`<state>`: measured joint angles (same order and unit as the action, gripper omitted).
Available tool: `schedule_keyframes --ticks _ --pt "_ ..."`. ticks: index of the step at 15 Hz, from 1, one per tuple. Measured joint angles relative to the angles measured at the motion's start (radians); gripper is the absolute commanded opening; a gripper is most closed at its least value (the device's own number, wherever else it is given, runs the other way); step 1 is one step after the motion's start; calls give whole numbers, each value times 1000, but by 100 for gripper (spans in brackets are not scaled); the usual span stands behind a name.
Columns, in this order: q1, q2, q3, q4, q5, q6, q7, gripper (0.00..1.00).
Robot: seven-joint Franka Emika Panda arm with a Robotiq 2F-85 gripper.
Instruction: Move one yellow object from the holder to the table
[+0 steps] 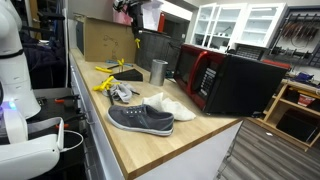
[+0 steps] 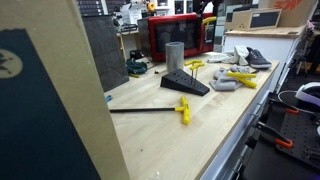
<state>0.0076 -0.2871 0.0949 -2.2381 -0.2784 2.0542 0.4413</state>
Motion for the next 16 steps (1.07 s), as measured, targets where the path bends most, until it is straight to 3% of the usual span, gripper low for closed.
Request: schedule_keyframes --ticks 8,16 --pt "-59 -70 8 -210 -218 0 61 62" --pt "-36 -74 101 -381 -467 22 151 62"
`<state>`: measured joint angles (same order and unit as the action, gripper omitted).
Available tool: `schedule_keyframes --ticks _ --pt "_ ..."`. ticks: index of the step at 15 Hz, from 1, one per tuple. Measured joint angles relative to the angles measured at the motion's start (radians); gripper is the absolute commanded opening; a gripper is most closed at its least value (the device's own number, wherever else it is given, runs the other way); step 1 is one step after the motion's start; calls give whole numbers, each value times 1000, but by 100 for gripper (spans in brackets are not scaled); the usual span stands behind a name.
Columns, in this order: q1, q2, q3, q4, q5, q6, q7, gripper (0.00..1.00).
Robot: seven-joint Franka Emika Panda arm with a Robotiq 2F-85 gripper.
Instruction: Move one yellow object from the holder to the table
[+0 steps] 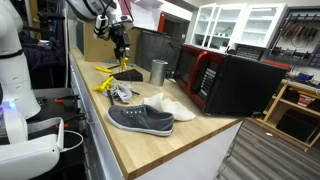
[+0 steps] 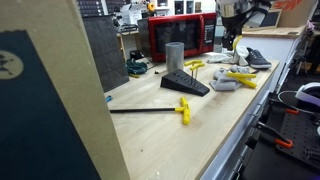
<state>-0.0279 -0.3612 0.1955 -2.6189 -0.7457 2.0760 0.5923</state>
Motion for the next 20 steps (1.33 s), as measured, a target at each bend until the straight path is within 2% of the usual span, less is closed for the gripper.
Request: schedule_keyframes --ticks 1,3,7,11,16,20 --pt "12 4 9 -18 -25 5 16 96" --pt "41 10 19 -51 -56 17 51 100" --pt "72 7 15 -70 -59 61 84 100" --pt "71 -26 -27 -47 -30 97 86 100" --pt "71 -95 -86 16 179 105 44 100" --pt "58 -124 -102 87 389 105 -20 100"
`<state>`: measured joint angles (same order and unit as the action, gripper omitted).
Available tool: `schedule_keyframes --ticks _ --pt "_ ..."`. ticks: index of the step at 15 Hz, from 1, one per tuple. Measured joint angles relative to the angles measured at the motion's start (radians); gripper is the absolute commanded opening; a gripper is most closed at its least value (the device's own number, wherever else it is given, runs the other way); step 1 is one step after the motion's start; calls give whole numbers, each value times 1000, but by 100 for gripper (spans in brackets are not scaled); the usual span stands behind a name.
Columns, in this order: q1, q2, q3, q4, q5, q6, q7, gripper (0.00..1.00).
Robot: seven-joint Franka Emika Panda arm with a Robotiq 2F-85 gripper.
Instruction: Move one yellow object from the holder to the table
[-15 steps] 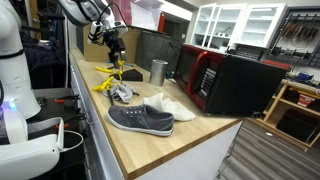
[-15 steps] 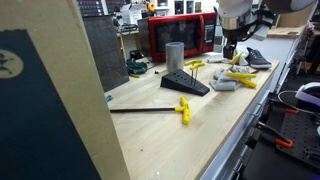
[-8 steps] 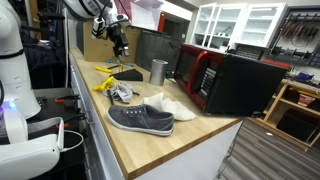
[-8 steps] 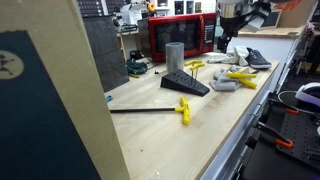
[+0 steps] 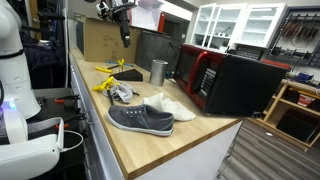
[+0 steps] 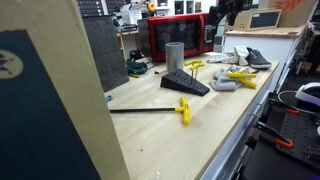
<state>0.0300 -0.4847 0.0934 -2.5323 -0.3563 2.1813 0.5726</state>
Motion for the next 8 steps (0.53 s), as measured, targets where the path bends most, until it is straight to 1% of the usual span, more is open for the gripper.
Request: schedule_keyframes --ticks 4,8 --pt "-4 20 1 67 172 13 -43 100" --pt "10 97 8 128 302 42 -103 100"
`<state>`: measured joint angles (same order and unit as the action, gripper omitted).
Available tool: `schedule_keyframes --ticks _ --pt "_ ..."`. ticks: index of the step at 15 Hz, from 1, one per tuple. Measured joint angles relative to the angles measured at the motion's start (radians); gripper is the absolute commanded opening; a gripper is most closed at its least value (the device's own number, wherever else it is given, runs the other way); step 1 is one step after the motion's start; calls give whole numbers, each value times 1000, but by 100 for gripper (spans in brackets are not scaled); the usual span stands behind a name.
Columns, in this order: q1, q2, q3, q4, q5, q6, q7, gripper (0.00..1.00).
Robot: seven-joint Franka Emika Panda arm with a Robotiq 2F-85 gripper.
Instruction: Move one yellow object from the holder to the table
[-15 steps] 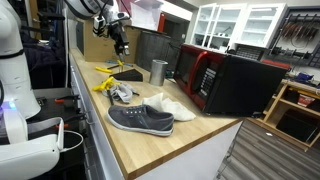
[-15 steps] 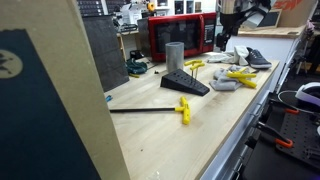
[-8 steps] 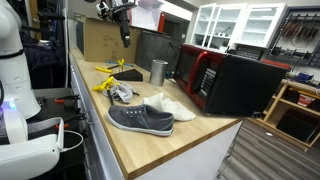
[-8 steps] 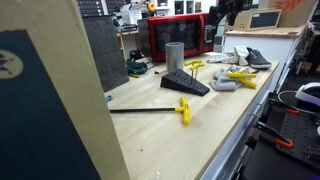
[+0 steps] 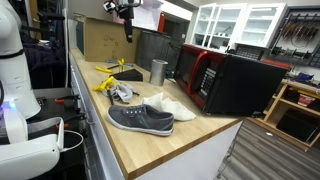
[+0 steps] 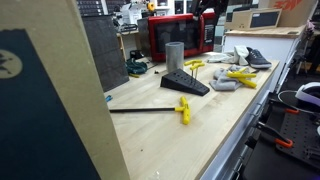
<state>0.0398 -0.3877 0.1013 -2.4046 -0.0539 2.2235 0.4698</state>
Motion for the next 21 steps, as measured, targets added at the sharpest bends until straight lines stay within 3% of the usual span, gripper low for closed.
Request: schedule_keyframes --ticks 5,11,16,21 --pt "27 142 15 89 77 5 -102 100" --pt "49 281 15 210 93 -29 -280 100" --pt "49 333 13 280 93 -111 -344 100" --pt "49 337 13 290 93 -123 -344 100"
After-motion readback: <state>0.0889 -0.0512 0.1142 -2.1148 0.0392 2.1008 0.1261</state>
